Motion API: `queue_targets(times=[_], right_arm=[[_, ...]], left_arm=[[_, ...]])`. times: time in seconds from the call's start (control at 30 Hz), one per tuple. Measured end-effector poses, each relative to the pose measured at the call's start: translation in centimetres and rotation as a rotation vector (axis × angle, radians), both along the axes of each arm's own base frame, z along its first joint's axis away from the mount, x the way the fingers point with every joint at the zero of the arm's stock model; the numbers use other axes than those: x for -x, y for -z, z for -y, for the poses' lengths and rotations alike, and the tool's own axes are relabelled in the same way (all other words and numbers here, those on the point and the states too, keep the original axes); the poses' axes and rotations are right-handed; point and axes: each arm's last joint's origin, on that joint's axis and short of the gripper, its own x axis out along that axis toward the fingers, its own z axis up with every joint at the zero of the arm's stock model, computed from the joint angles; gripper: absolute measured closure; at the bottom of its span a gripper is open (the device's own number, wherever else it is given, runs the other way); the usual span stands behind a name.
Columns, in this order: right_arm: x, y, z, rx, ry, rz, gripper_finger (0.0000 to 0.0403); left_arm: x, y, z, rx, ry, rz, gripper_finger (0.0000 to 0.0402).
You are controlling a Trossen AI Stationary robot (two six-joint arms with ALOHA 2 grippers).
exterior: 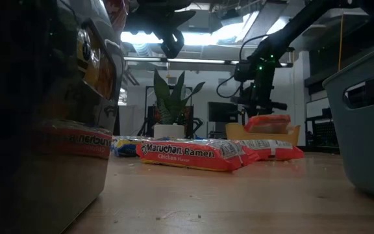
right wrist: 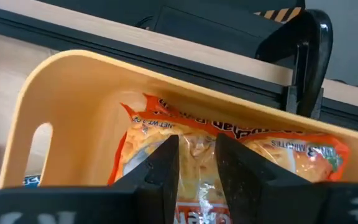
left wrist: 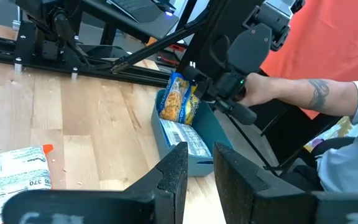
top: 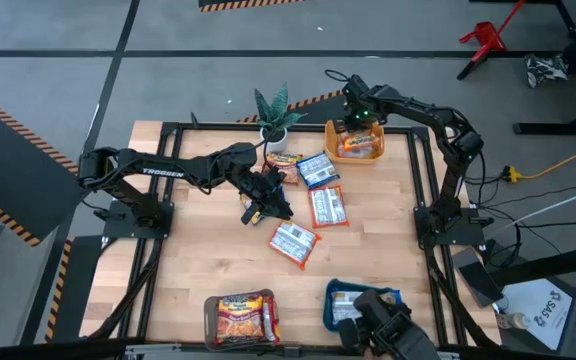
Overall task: Sort Maruchan noodles
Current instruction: Put the orange noodle pack into the yellow bin
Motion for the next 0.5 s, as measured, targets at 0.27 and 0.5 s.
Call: queue_targets(times=[0.27, 0.5], right_arm=[[0.0, -3.3, 0.5, 0.090, -0.013, 0.037, 0.0300], [-1.4, -5.8, -3.4, 0.066, -0.097, -0.010, 0.0300]], left_arm=[[0.0, 0.2, 0.0, 0.004, 0.000, -0.019, 0.0331], [0.1, 0.5, 0.0, 0.011, -0.001, -0.063, 0.0331]])
